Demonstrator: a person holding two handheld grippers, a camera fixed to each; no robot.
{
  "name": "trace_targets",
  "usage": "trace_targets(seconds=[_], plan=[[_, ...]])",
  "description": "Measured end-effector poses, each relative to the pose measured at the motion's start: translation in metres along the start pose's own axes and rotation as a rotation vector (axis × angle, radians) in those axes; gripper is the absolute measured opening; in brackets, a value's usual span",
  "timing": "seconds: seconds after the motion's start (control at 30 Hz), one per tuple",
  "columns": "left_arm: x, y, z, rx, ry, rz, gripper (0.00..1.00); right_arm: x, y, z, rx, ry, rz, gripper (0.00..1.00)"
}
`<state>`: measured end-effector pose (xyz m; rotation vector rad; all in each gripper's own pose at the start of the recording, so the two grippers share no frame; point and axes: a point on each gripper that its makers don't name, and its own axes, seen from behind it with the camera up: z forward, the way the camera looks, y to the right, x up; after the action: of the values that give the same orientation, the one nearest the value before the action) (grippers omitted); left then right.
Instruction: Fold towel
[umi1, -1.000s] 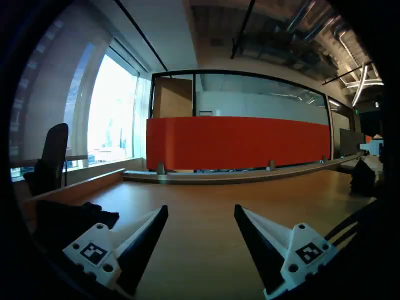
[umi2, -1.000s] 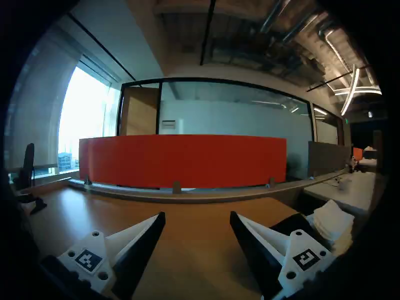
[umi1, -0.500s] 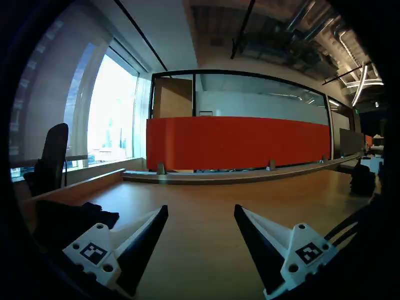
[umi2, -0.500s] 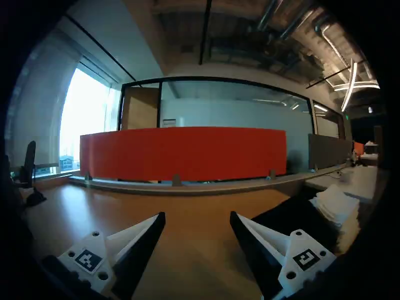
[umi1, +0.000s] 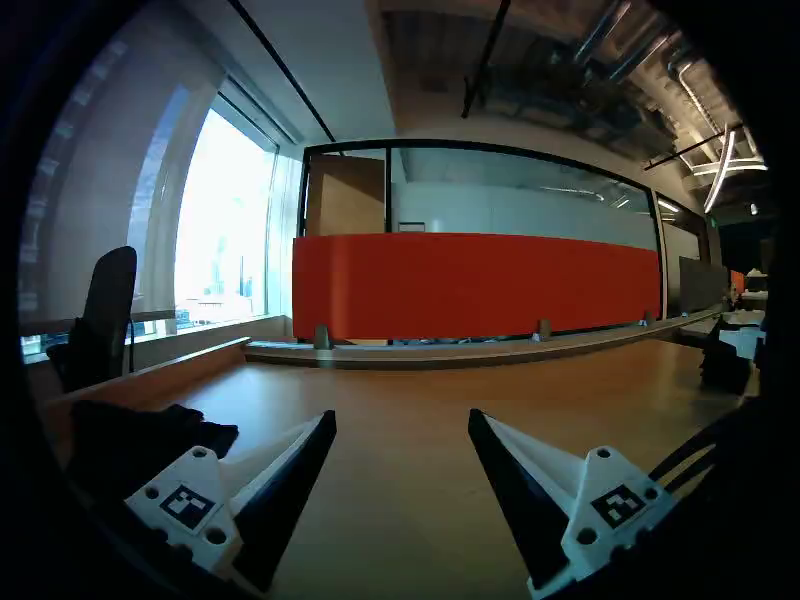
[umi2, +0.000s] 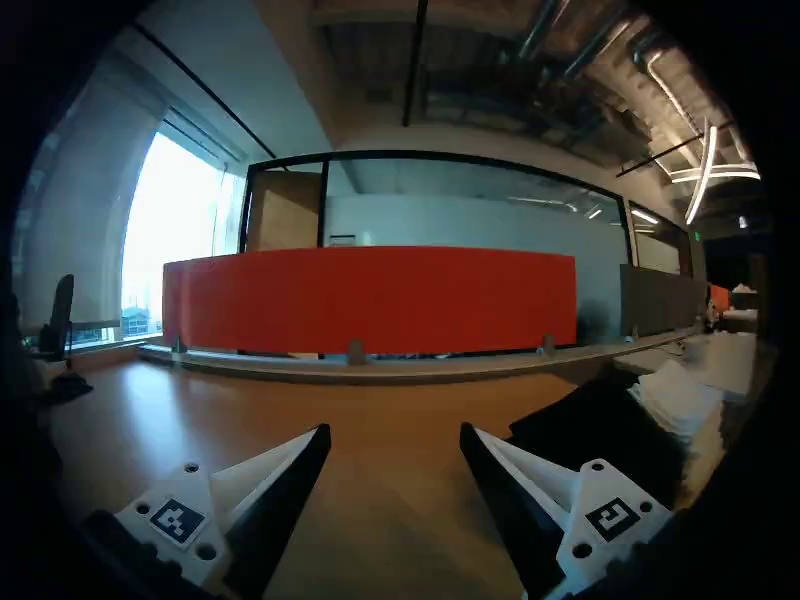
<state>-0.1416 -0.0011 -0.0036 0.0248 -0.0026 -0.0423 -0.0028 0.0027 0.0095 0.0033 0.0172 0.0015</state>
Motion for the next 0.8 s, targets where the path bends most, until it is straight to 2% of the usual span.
trace_targets(seconds=[0.3,0.8], plan=[[-0.0002,0.0001,-0.0002,0.000,0.000,0.000,0.98,-0.0076,0.0000,0.0001,0.002,-0.004,-0.002,1.00],[-0.0003,0.0003,-0.0001,0.000,0.000,0.000,0.98,-0.0034,-0.0038,-0.0056,0.013,0.005,-0.003,1.00]])
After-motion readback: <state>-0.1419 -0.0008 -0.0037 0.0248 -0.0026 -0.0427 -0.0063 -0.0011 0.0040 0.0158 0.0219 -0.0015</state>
